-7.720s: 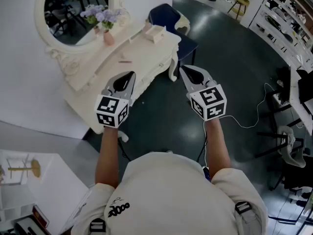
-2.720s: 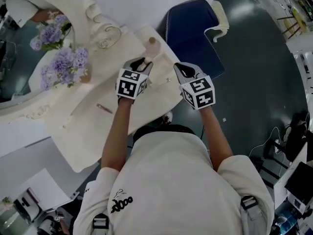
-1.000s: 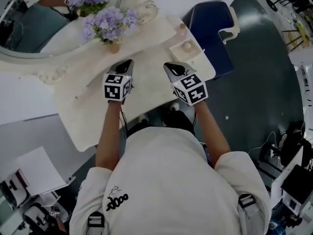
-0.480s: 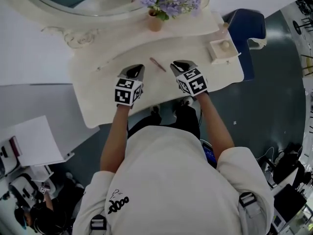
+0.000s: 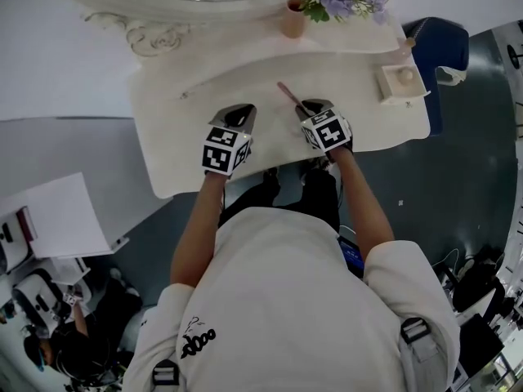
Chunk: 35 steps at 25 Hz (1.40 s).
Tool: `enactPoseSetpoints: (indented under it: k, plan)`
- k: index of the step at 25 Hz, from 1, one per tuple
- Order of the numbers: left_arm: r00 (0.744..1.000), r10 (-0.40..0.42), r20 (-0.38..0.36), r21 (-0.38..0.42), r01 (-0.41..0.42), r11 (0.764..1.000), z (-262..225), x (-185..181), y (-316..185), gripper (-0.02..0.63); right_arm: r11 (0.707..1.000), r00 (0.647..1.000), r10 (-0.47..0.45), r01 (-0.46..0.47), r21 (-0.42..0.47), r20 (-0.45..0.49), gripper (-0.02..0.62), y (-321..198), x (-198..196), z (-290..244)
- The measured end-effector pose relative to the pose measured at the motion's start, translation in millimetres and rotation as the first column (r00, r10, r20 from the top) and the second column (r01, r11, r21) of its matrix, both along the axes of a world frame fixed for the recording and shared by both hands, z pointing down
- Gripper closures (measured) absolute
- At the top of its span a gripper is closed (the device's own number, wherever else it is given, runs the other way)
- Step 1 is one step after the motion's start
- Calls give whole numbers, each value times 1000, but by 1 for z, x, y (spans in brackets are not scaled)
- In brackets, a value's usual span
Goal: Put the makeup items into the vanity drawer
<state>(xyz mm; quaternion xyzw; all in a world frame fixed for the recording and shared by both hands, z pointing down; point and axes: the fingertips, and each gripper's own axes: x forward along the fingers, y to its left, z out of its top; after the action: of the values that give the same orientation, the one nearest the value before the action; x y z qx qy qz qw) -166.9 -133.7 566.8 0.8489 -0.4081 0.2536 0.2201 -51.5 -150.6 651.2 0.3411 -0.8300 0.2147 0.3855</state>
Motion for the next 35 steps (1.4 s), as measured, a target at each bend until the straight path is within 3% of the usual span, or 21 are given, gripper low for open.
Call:
enactPoseSetpoints:
  k: [12,15,19,25,35]
  plan:
    - [1000,24,2,-17,-24,1000,7,-8,5,589,1000,999,6,-6,1,-54,560,0,-2,12]
    - [999,45,-5,-10,-45,999,2,-1,1,589,1000,997,-7,9,19,-73,561,-1,0,4]
    - [998,64,-20,11,-64,998,-11,11,-12,589,998,998,45,-42,56,-52,561,-6,17,-25]
    - [989,141,-52,55,-138,989,-36,65,-37,589,981,988,150,-145,133,-33,561,-11,76,-72]
    - [947,311,-76,99,-303,948,-64,196,-60,589,928,943,331,-321,188,-27,560,-12,209,-110]
